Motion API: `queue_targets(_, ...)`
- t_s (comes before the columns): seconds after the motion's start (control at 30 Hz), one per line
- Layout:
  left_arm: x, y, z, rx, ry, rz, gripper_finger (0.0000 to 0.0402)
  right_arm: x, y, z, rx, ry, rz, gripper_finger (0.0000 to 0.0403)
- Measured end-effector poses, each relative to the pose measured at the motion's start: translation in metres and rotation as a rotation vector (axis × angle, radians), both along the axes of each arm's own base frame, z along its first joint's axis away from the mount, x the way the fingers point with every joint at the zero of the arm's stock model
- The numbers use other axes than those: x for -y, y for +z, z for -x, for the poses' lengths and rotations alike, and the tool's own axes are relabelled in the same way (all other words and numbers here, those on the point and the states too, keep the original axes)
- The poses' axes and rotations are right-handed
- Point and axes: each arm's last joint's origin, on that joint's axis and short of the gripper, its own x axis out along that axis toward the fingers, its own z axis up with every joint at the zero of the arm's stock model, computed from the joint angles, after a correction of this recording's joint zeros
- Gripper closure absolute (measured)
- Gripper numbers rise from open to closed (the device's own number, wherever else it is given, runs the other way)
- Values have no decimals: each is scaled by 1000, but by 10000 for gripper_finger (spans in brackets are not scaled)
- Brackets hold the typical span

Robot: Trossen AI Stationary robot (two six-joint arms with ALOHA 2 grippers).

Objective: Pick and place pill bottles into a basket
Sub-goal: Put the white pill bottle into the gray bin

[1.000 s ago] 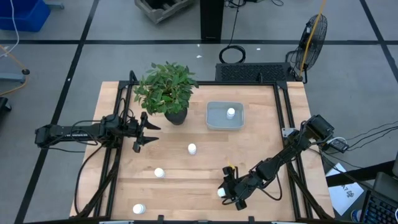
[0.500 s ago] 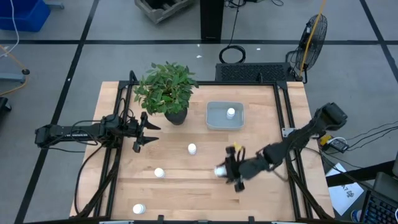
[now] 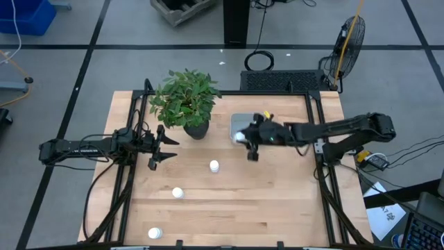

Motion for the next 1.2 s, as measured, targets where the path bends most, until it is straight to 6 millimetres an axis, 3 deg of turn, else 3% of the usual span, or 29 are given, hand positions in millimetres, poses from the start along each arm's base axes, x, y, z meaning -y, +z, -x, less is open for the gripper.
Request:
queue_targets(0.23, 0, 0, 0, 0, 0, 0, 178, 54, -26, -9, -53, -122, -52, 249)
queue_targets(0.43, 0, 0, 0, 0, 1, 0, 178, 81, -52, -13, -117, -168, -119, 255)
queue_targets(0.83, 0, 0, 0, 0, 1, 0, 178, 100, -75, -19, -104, -204, -212, 252)
queue_targets(1.2, 0, 0, 0, 0, 0, 0, 178, 105, -109, 12, -19, -276, -239, 248)
